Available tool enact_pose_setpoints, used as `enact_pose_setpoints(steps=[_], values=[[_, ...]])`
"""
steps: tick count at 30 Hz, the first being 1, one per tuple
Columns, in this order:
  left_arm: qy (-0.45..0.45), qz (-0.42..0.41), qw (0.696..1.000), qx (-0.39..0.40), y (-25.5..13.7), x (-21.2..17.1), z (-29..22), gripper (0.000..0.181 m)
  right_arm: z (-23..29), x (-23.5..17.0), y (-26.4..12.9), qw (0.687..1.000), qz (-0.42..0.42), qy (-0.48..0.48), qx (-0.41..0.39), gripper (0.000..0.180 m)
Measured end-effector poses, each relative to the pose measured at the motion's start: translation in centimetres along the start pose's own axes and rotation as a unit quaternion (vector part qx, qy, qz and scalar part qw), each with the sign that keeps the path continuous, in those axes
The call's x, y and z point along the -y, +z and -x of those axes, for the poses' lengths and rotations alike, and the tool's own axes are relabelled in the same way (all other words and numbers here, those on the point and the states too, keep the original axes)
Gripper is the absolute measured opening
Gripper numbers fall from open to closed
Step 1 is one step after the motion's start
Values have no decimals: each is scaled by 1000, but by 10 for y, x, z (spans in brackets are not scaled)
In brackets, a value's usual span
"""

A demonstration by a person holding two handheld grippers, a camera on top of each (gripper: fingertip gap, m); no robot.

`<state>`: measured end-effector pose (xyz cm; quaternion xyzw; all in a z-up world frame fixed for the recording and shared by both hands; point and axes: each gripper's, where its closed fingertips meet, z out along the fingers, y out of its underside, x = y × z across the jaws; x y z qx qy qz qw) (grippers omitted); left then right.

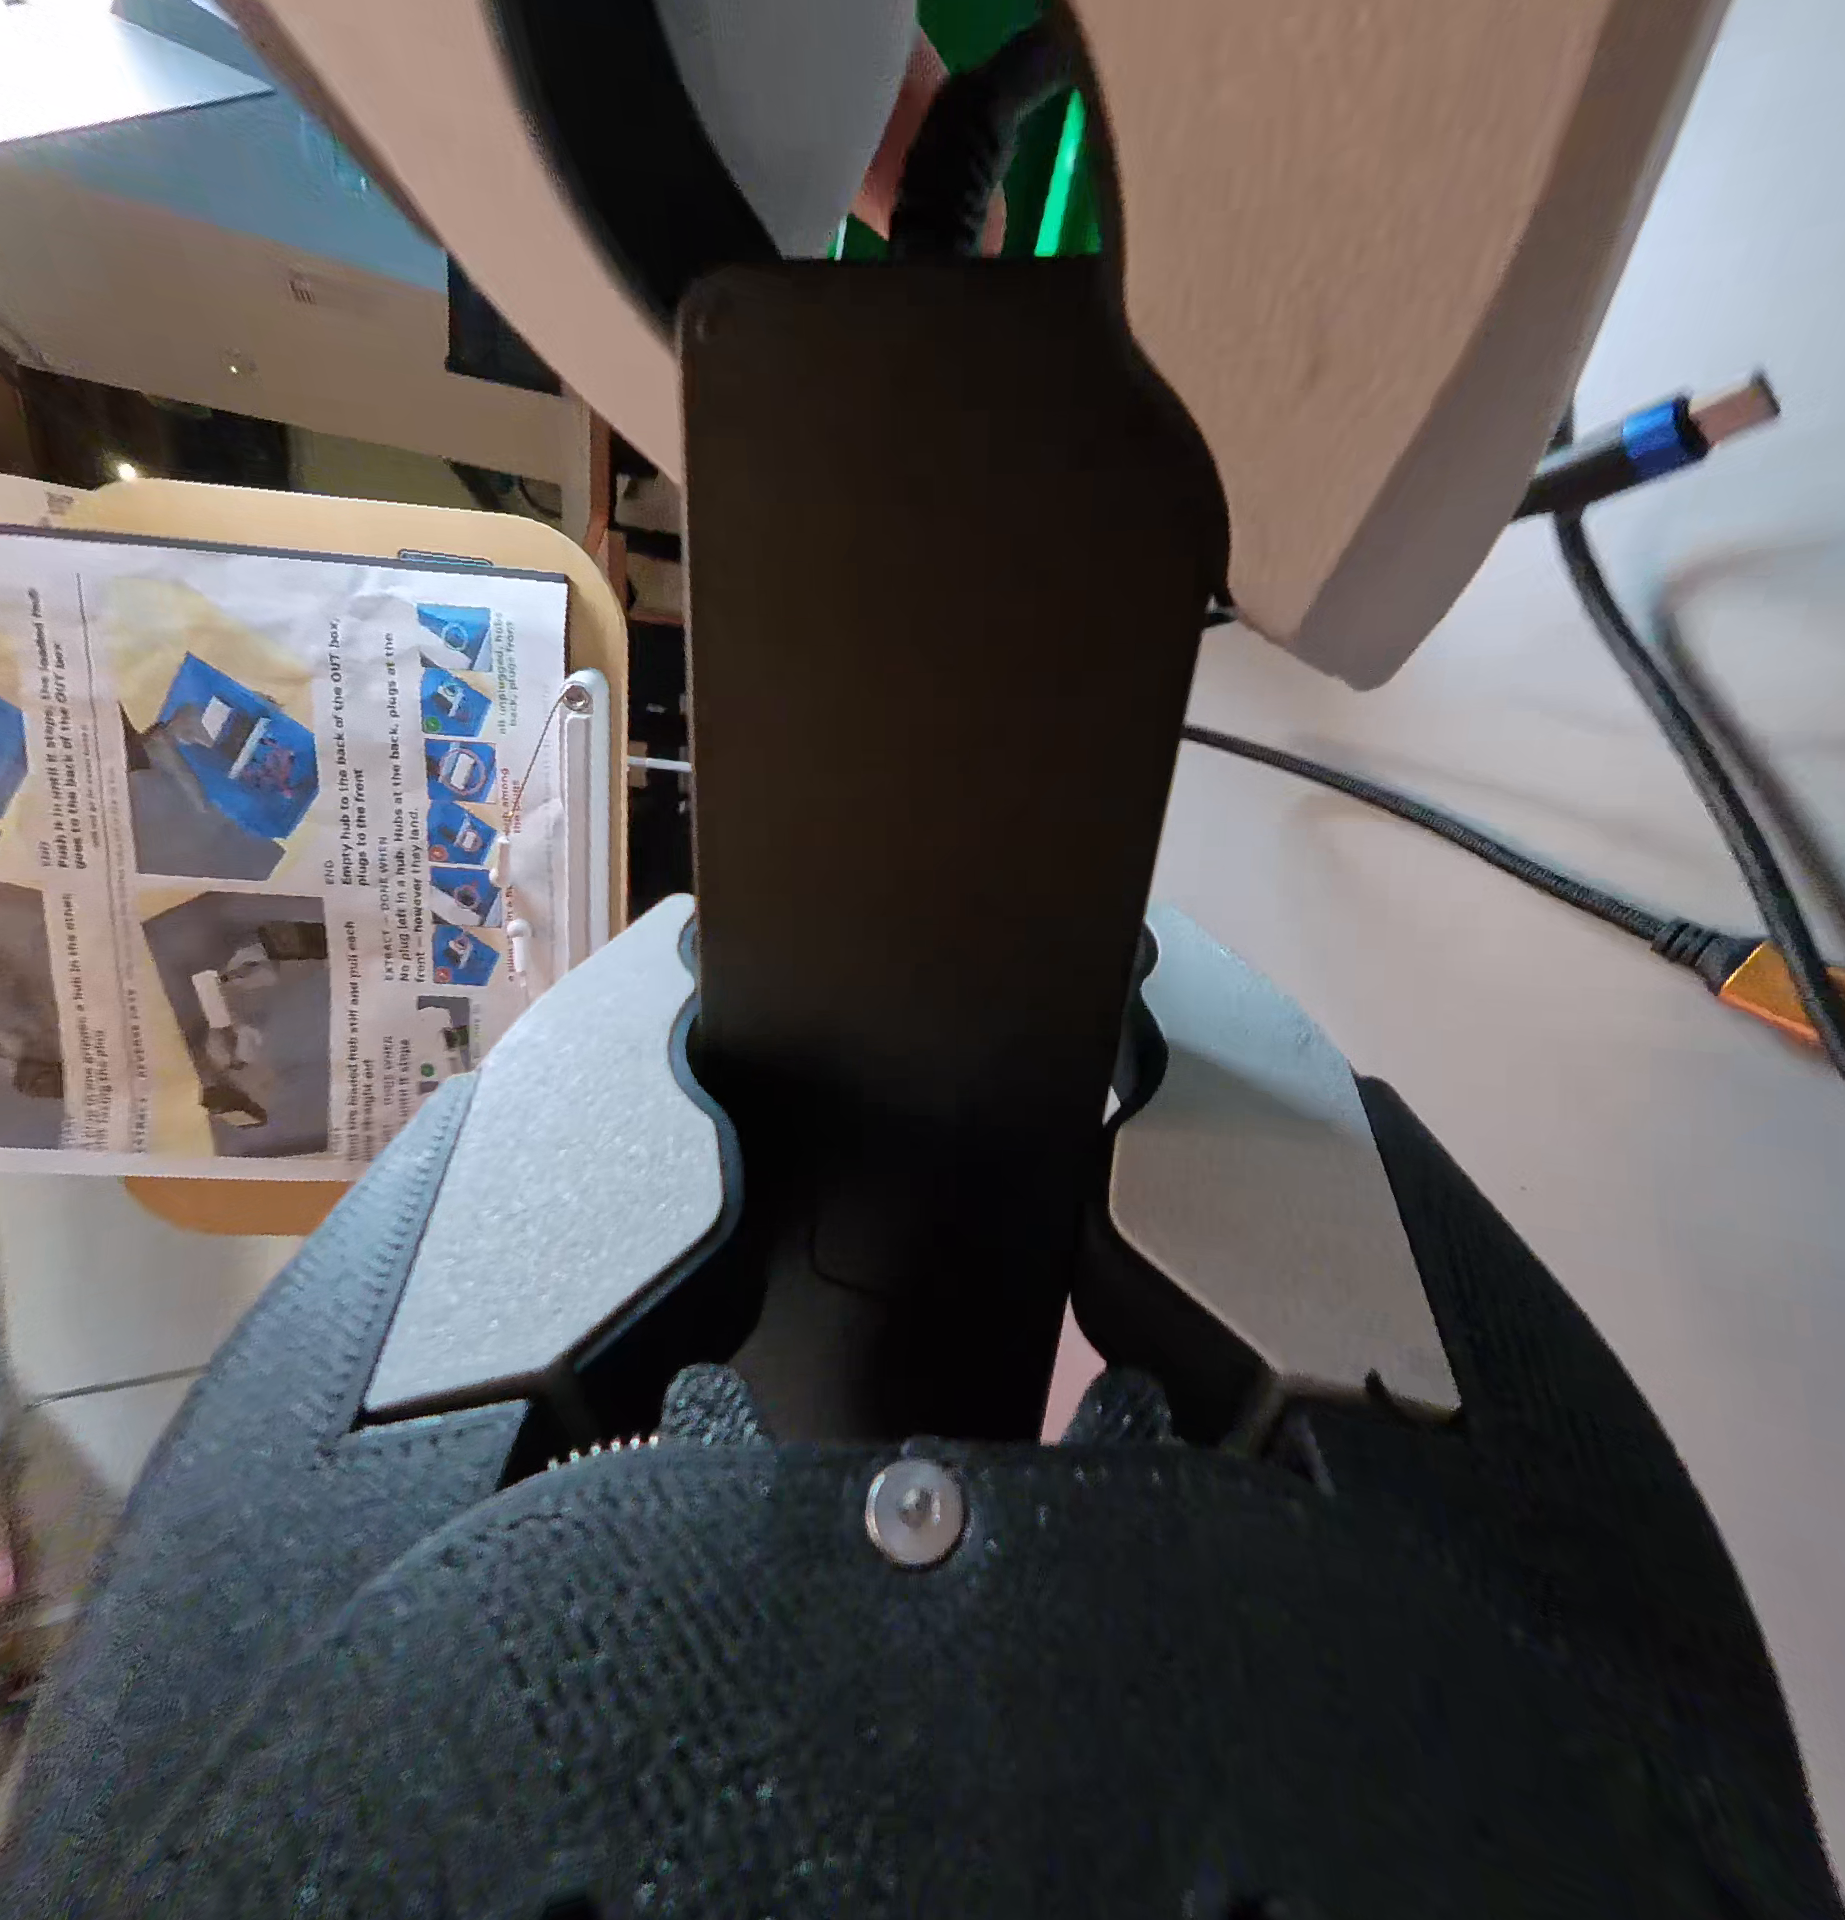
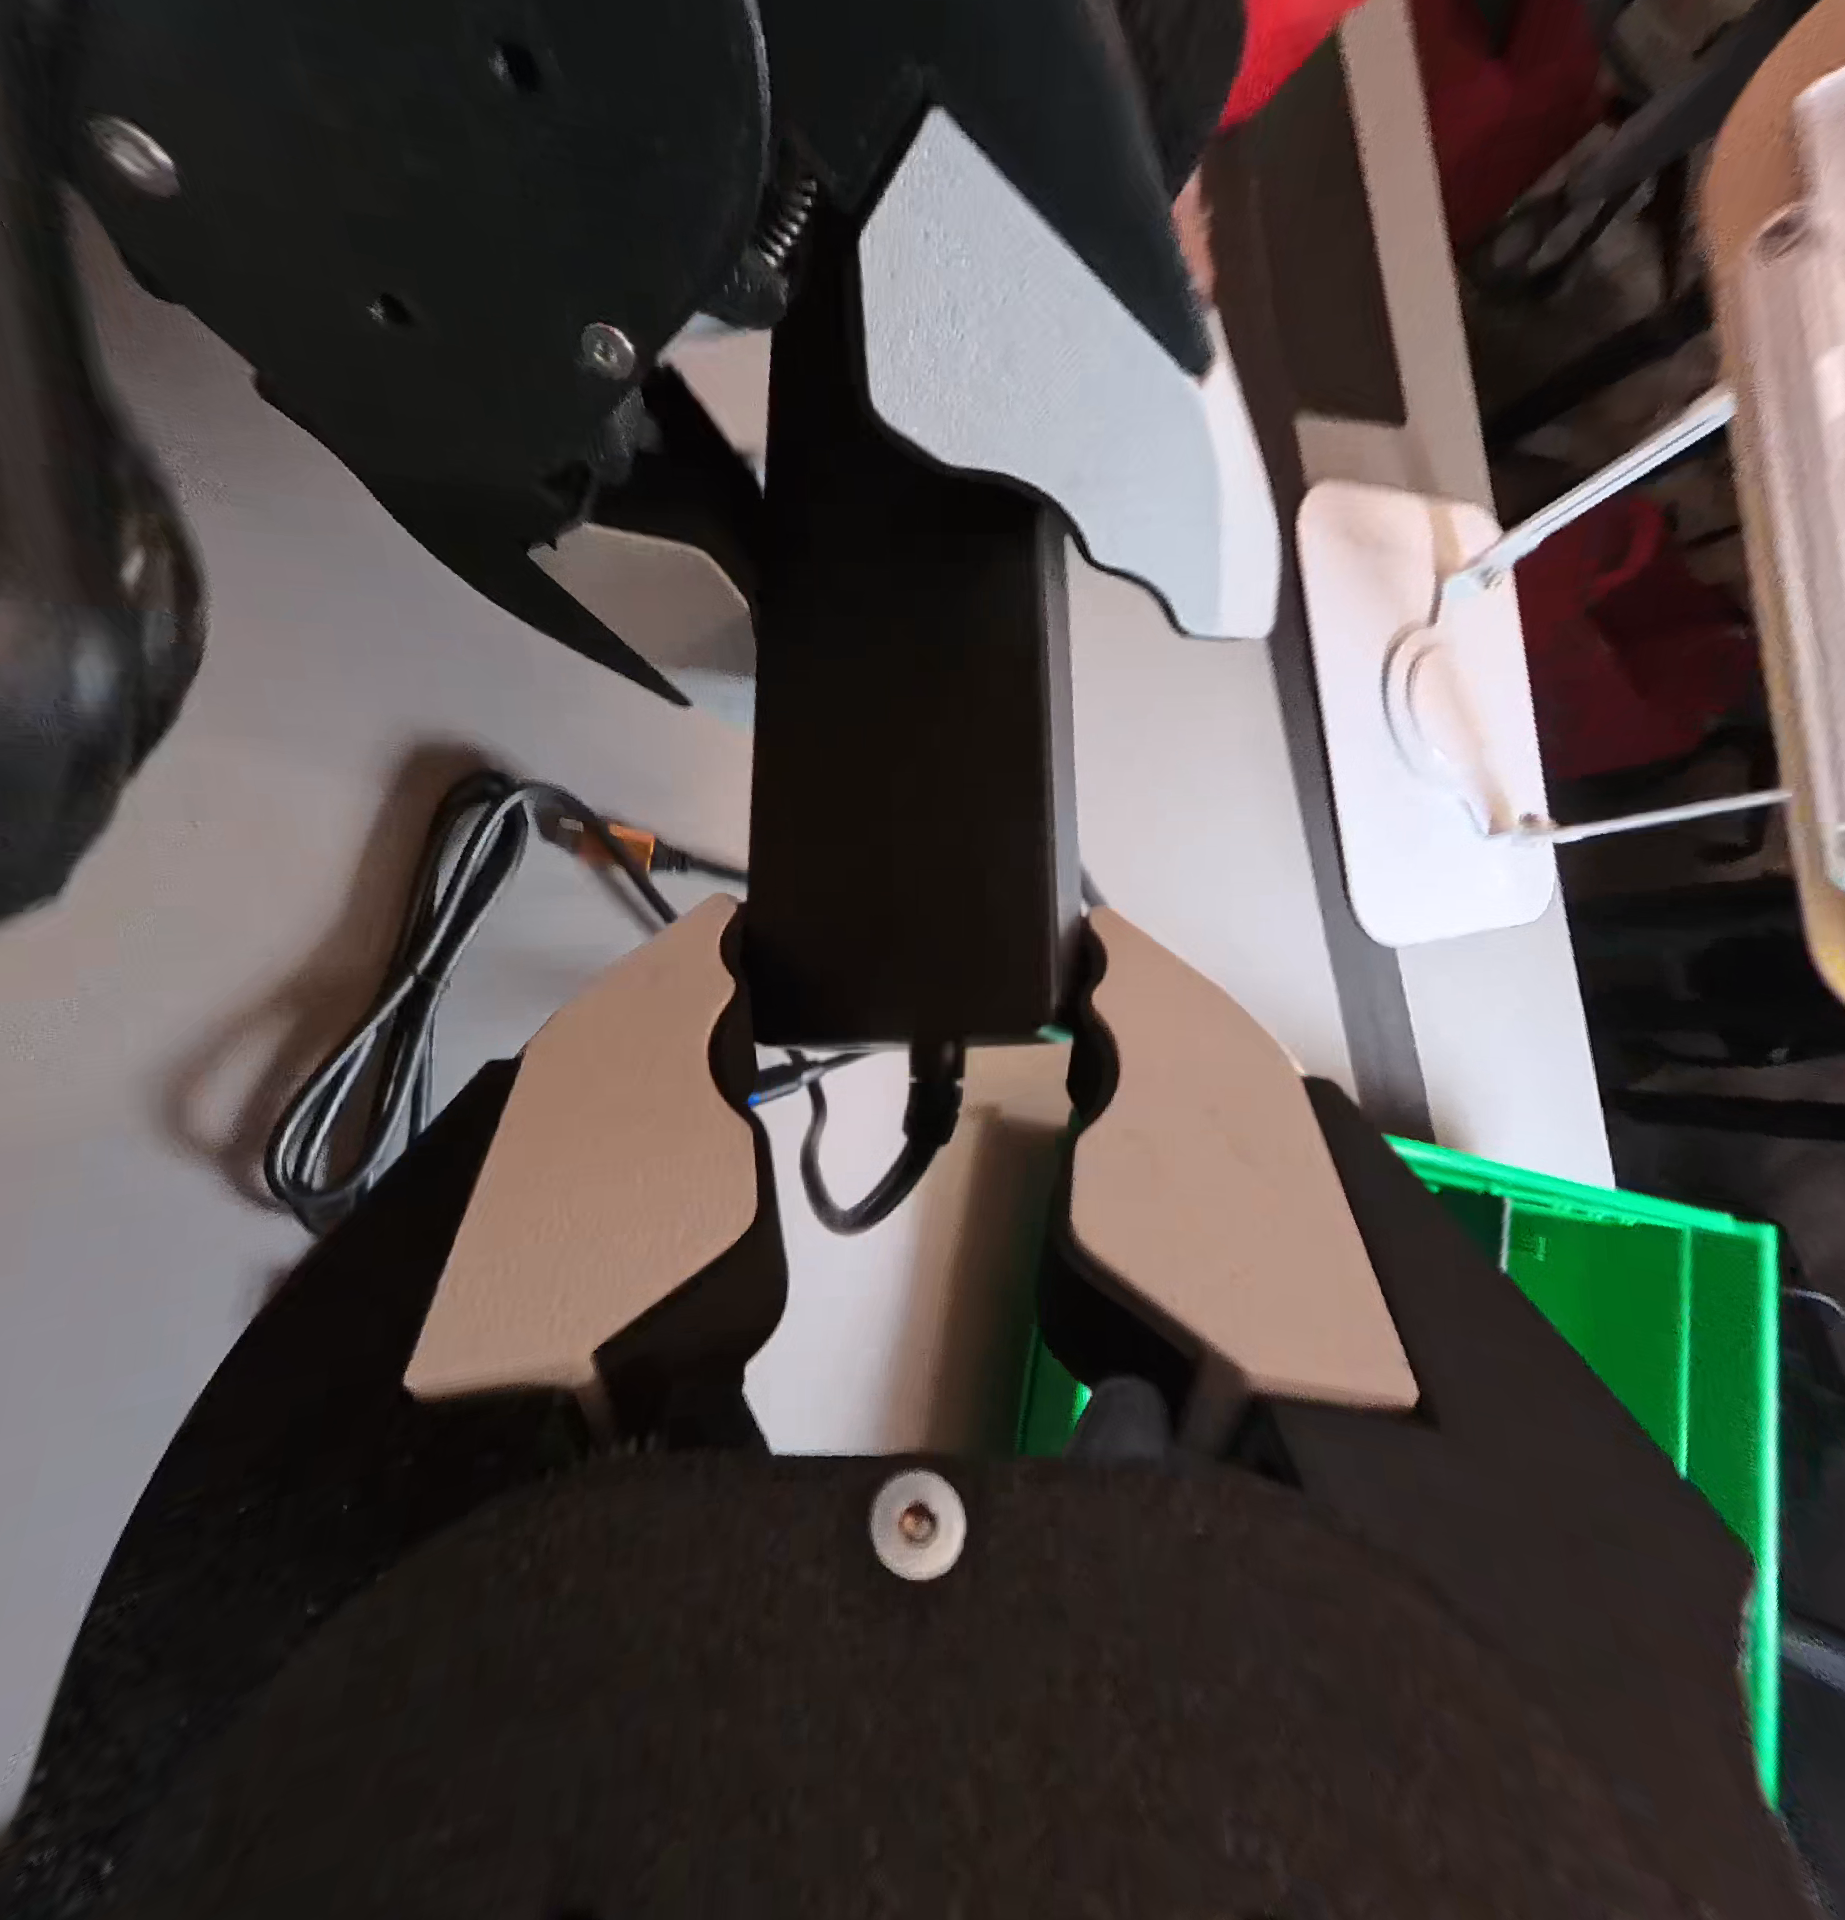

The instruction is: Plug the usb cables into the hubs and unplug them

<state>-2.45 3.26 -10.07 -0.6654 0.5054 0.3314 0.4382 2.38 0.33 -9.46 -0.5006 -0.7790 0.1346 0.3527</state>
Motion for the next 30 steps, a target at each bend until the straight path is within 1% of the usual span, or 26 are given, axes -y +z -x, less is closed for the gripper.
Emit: enact_pose_setpoints(steps=[3,5,7,9,10,12,14,16,17,20,22,23,24,25,28,30], values=[[-77,-52,995,-28,-6,2,9,74,-11,18,-21,997,-70,13,-20,58],[-143,-89,985,-49,-13,0,20,74,-22,30,-46,990,-133,24,-41,57],[-220,-135,963,-73,-23,-1,35,74,-32,42,-76,976,-207,44,-50,57],[-295,-186,932,-100,-35,-1,50,75,-40,48,-104,961,-266,58,-55,57],[-331,-217,911,-117,-43,1,57,74,-44,49,-116,953,-290,65,-62,56],[-398,-282,860,-153,-58,6,71,74,-53,50,-134,938,-329,79,-74,56],[-453,-346,796,-204,-73,13,80,74,-60,51,-148,922,-366,98,-79,53],[-486,-405,732,-254,-89,21,86,74,-66,53,-155,905,-399,122,-77,48],[-494,-427,705,-275,-95,24,87,74,-68,54,-157,899,-412,133,-72,47],[-510,-476,642,-319,-109,36,88,74,-73,56,-154,884,-434,160,-61,44],[-519,-497,607,-339,-115,45,88,74,-71,60,-149,878,-441,179,-41,44],[-520,-504,598,-342,-116,50,87,74,-69,64,-146,875,-445,186,-27,44],[-518,-506,599,-340,-115,54,84,74,-65,69,-145,872,-450,193,-16,44],[-515,-501,611,-333,-112,57,80,74,-61,74,-144,870,-453,197,-4,44],[-498,-468,665,-302,-97,64,67,74,-44,88,-139,873,-447,191,26,45],[-489,-455,687,-286,-93,69,61,74,-37,92,-130,883,-427,190,32,45]])
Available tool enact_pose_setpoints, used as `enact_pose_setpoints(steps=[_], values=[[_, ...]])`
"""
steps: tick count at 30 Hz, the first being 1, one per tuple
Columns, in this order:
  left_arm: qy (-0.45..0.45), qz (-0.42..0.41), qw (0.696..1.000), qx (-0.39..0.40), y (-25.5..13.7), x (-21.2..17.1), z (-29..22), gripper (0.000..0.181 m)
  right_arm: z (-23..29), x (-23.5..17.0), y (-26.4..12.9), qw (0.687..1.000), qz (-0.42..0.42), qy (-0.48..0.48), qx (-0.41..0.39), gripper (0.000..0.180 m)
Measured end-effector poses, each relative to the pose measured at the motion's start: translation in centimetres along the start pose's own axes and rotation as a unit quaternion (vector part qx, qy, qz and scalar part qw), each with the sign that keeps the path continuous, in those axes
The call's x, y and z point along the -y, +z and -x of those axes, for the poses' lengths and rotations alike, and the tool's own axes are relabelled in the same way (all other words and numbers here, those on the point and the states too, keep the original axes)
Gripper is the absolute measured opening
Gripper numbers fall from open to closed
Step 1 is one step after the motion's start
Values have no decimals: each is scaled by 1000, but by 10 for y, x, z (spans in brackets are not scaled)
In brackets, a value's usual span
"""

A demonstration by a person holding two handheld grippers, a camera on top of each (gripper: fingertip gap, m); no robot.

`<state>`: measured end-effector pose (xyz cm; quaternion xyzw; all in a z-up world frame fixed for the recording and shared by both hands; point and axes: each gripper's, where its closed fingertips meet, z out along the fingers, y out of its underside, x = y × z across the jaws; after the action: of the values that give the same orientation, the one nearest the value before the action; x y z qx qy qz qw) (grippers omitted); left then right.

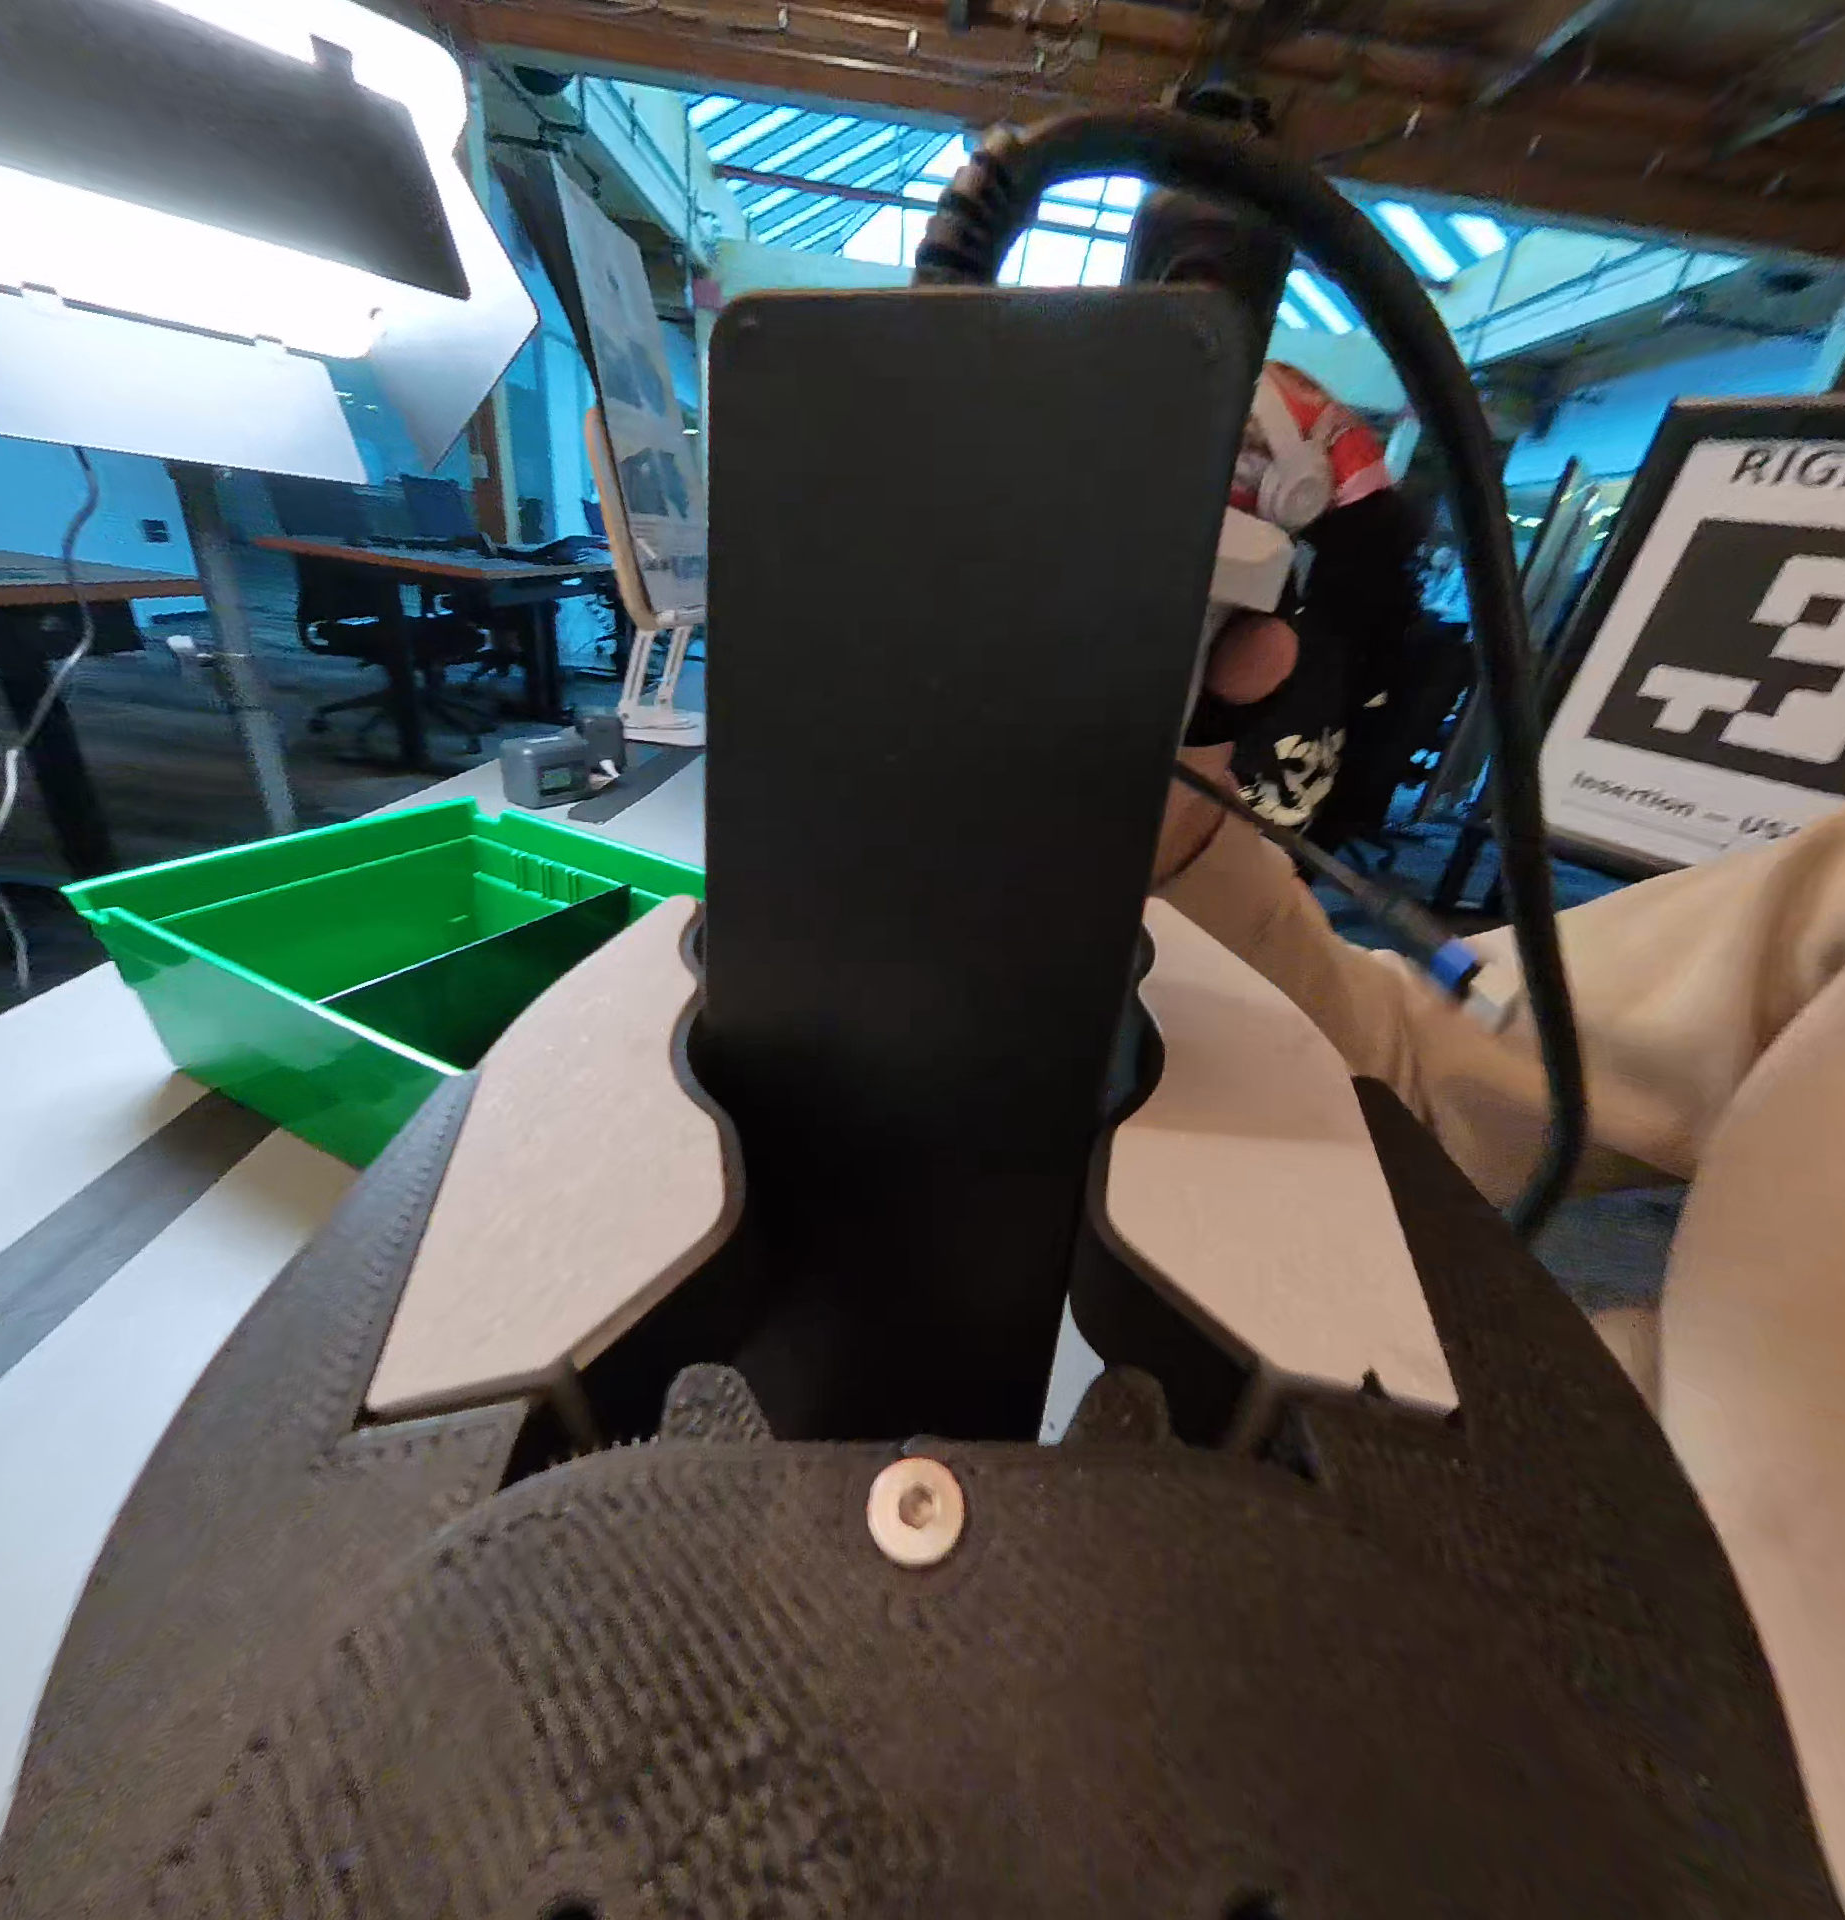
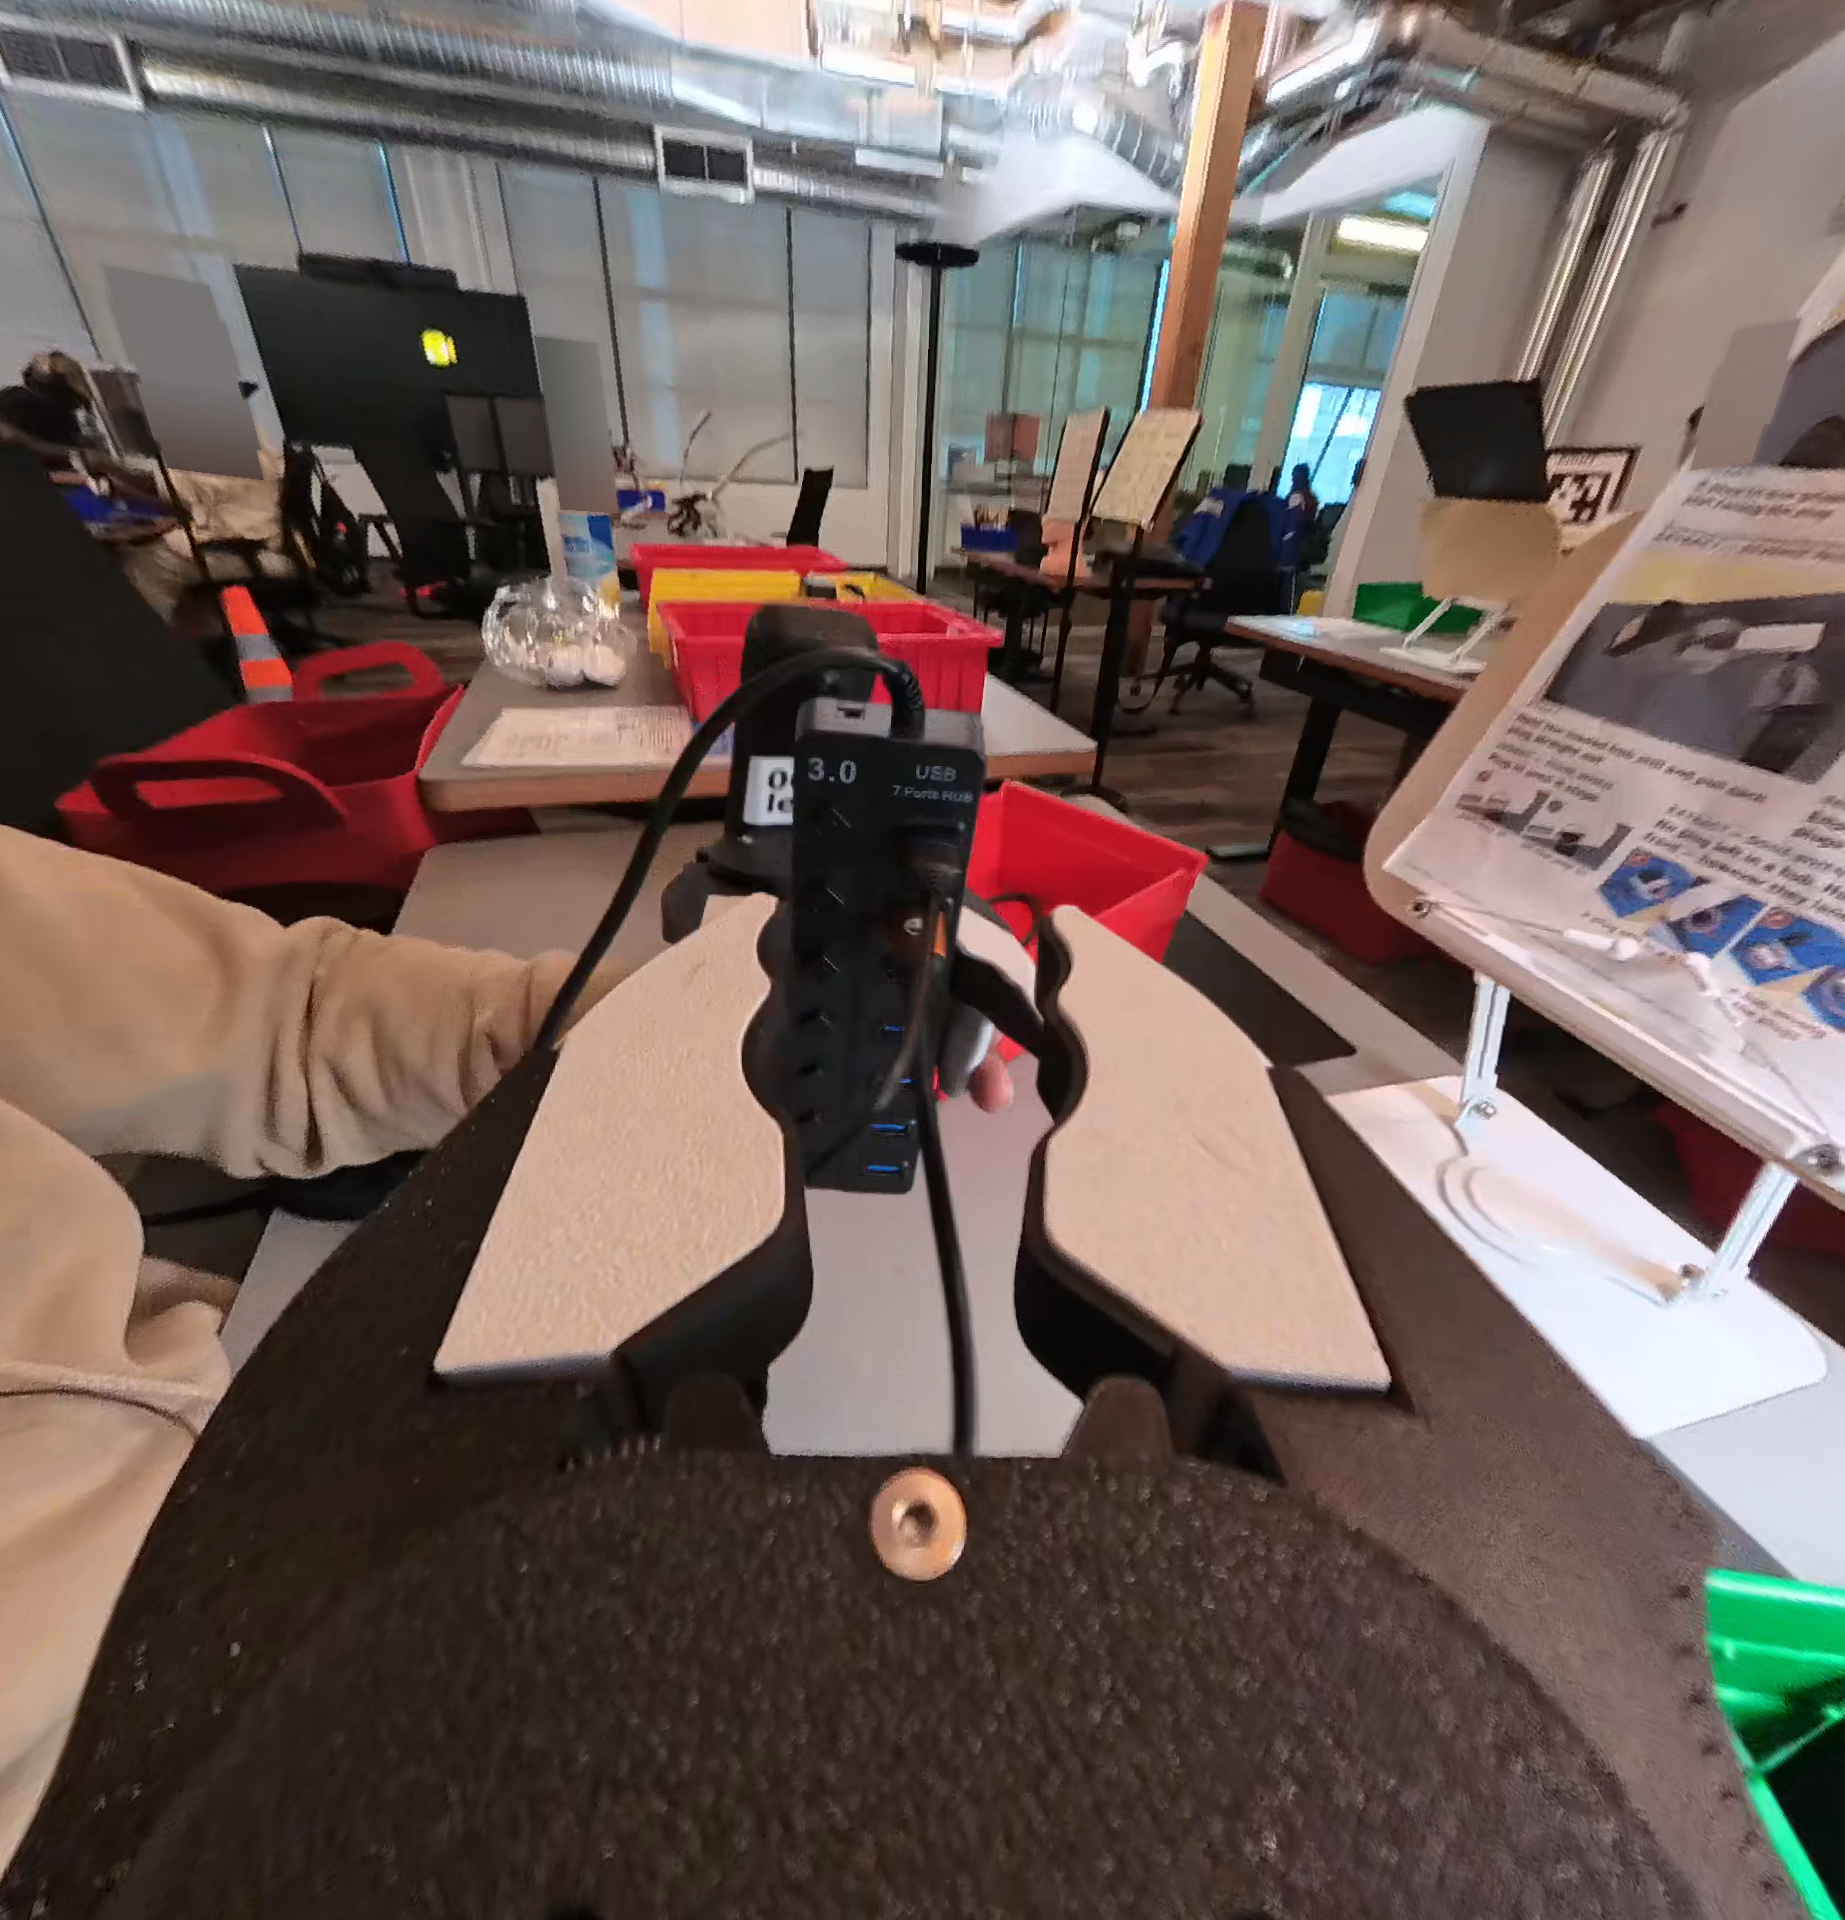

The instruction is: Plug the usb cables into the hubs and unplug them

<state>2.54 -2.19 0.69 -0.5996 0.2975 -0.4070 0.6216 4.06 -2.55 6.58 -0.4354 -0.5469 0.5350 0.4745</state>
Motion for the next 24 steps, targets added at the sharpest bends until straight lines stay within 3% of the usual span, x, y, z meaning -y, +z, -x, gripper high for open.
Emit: enact_pose_setpoints(steps=[4,8,24], values=[[61,42,997,35,13,-16,-4,74,4,-20,12,999,49,-8,5,41],[91,48,993,51,21,-20,-10,75,9,-31,18,997,66,-12,22,16],[197,166,966,-2,0,-19,-37,64,38,-36,24,985,101,-131,39,16]])
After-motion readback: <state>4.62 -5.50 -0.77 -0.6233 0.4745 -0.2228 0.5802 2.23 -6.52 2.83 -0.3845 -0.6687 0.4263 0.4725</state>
